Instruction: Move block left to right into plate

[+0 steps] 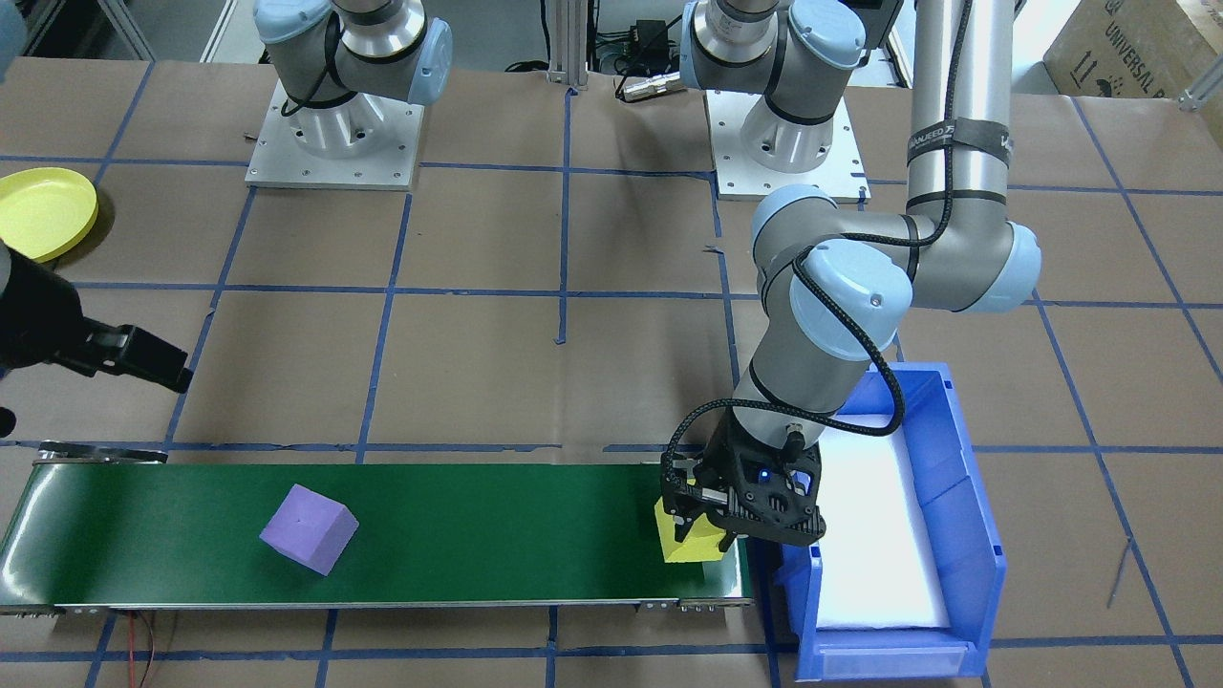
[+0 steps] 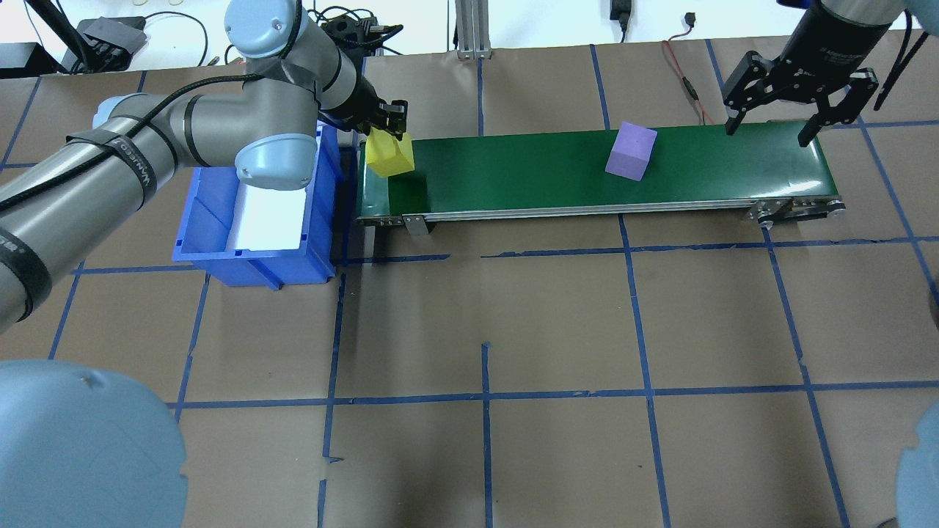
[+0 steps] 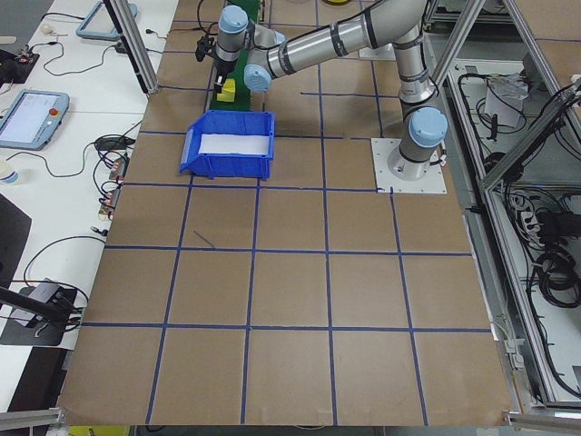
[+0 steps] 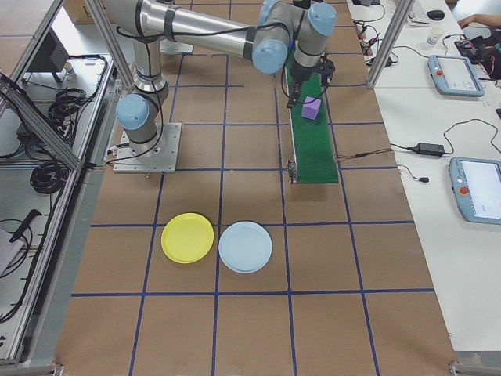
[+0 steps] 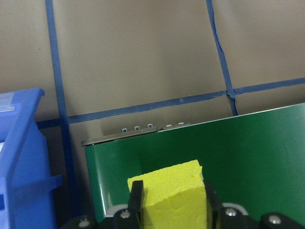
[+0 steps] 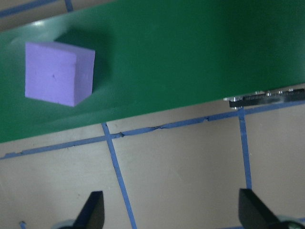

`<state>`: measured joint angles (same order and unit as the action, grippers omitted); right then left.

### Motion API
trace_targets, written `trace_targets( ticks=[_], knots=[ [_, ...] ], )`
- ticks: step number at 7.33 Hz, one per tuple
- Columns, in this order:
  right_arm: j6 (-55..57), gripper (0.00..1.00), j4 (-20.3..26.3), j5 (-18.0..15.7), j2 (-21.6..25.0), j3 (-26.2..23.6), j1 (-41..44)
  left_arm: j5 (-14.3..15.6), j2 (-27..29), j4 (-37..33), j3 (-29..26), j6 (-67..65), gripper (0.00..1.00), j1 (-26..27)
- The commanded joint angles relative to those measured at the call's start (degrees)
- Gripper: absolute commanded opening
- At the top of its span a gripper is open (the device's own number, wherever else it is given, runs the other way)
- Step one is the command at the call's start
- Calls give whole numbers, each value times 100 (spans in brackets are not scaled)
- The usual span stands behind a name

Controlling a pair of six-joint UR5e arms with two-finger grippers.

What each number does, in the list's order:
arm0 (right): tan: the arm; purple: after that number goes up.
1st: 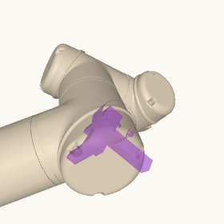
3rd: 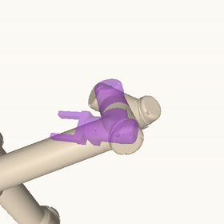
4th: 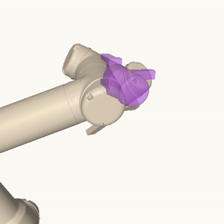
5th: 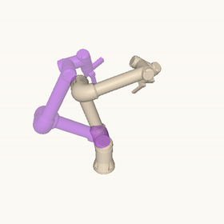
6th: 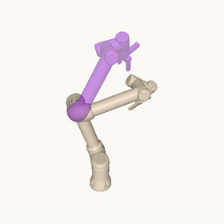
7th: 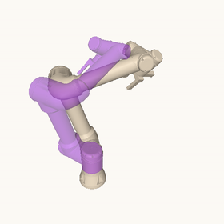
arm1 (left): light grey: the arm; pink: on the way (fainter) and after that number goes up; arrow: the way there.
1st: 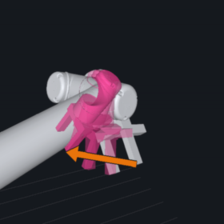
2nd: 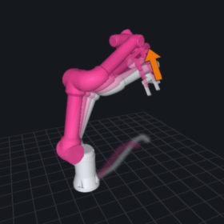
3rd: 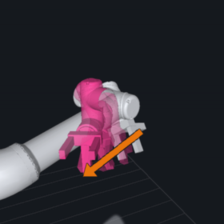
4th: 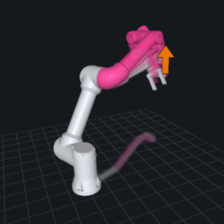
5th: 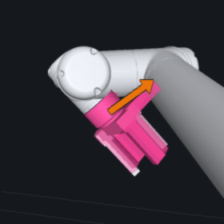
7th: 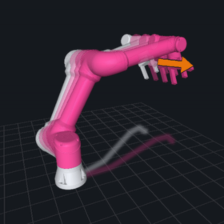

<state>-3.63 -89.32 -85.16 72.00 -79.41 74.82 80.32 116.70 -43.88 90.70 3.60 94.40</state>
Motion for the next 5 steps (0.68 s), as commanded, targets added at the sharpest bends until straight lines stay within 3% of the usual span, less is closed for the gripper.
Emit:
trace_targets(
  ticks=[1,3,4,5],
  knots=[
    [-6,100,-357,411,-650,137,-169,-7,124,64,0,0,28,0],
    [29,100,-900,621,-835,50,-450,1,186,72,-9,0,28,0],
    [64,100,-903,971,-854,-12,-486,1,186,72,-9,9,28,0],
    [99,100,-903,1062,-845,-100,-565,1,204,72,-9,9,28,0]
  ],
)
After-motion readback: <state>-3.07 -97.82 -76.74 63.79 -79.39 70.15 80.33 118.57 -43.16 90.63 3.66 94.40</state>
